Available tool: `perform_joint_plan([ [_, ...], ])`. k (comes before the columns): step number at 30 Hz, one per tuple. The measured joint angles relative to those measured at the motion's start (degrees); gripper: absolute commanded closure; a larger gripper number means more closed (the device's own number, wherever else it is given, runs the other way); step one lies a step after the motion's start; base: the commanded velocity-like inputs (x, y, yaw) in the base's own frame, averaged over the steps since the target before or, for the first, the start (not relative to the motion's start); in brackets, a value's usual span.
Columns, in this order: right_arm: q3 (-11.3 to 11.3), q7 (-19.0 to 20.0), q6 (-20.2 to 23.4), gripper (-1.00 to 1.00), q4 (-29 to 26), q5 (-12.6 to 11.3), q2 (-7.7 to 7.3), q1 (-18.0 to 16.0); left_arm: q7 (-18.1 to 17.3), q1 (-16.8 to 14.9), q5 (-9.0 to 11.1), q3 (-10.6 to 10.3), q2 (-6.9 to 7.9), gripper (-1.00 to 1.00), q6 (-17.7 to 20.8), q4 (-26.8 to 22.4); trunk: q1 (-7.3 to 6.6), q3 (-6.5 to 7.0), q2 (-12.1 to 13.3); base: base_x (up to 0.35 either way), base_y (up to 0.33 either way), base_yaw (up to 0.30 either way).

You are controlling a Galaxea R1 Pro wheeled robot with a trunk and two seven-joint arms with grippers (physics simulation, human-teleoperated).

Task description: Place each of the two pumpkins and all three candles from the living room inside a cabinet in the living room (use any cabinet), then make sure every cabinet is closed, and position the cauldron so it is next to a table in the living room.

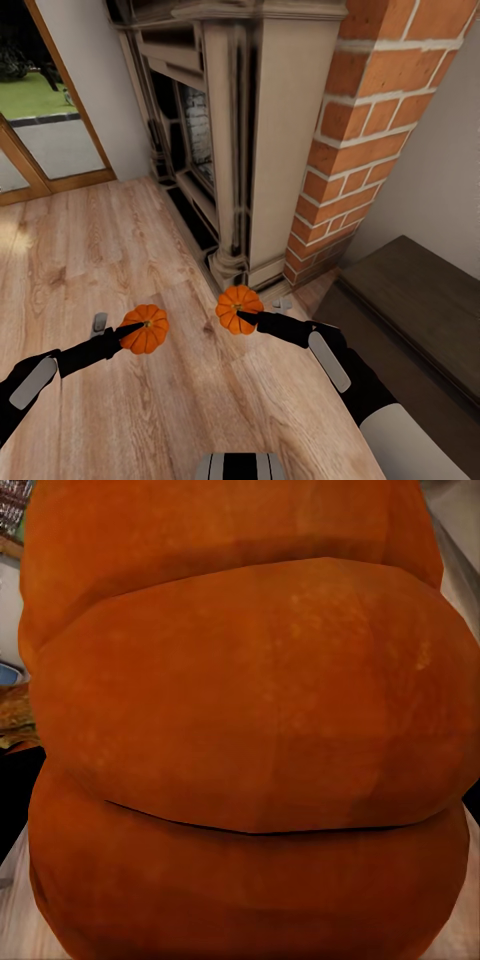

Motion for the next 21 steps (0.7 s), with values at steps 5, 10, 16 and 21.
perform_joint_plan([
  [5, 0.0, 0.0, 0.0, 1.00, 0.0, 0.0, 0.02, 0.0, 0.0, 0.0, 0.0, 0.0, 0.00, 1.00, 0.0, 0.0, -0.13, 1.11, 0.1, 0.000, 0.000, 0.000],
  [10, 0.0, 0.0, 0.0, 1.00, 0.0, 0.0, 0.00, 0.0, 0.0, 0.0, 0.0, 0.0, 0.00, 1.00, 0.0, 0.0, -0.26, 2.22, 0.1, 0.000, 0.000, 0.000],
  [16, 0.0, 0.0, 0.0, 1.00, 0.1, -0.1, 0.03, 0.0, 0.0, 0.0, 0.0, 0.0, 0.00, 1.00, 0.0, 0.0, -0.41, 3.54, 0.2, 0.000, 0.000, 0.000],
  [21, 0.0, 0.0, 0.0, 1.00, 0.1, -0.1, -0.05, 0.0, 0.0, 0.0, 0.0, 0.0, 0.00, 1.00, 0.0, 0.0, -0.54, 4.65, 0.3, 0.000, 0.000, 0.000],
])
